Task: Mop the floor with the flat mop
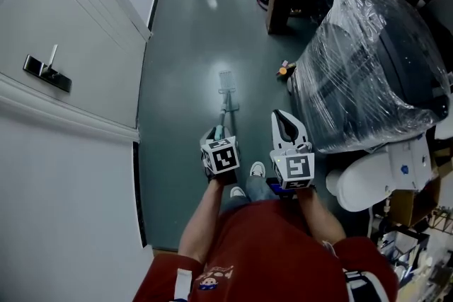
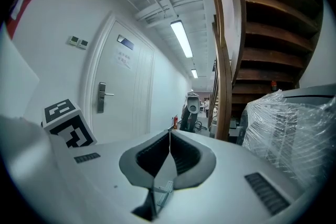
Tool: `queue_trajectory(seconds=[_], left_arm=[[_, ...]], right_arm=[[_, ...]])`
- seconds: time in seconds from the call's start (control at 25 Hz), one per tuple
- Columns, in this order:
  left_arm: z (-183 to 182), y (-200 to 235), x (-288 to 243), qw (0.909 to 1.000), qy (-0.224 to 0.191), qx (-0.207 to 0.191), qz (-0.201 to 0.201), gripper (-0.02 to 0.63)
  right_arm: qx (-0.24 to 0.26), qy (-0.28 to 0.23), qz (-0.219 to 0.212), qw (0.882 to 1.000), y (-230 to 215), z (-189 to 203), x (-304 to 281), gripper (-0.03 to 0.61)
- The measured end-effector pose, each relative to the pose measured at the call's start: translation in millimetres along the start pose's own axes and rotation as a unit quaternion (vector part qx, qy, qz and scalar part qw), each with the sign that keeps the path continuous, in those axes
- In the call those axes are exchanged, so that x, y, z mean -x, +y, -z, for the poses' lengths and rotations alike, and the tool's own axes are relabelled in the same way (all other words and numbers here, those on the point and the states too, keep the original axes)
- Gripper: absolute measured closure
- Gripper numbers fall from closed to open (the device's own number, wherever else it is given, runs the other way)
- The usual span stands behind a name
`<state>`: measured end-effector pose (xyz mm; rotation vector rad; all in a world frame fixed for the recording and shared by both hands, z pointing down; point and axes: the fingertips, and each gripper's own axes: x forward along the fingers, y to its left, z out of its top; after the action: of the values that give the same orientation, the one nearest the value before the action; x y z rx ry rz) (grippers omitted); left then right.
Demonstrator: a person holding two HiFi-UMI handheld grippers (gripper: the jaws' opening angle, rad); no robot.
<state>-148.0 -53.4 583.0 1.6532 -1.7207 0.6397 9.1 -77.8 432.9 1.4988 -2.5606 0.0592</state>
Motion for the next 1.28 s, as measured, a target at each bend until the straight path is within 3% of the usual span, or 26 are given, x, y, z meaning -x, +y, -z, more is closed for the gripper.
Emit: queue_trajectory(seconds=[0.64, 1.28], left_arm=[[94, 23, 71, 0.9999, 0.003, -0.003, 0.015, 0.491], [187, -36, 145, 1.0000, 0.006, 0.002, -0.007, 0.491]], right_arm=[[0.005, 0.014, 0.035, 0.999, 57, 19, 94, 0.560], [-0.003, 0.008, 0.003, 1.000, 49, 46, 213, 0.560]])
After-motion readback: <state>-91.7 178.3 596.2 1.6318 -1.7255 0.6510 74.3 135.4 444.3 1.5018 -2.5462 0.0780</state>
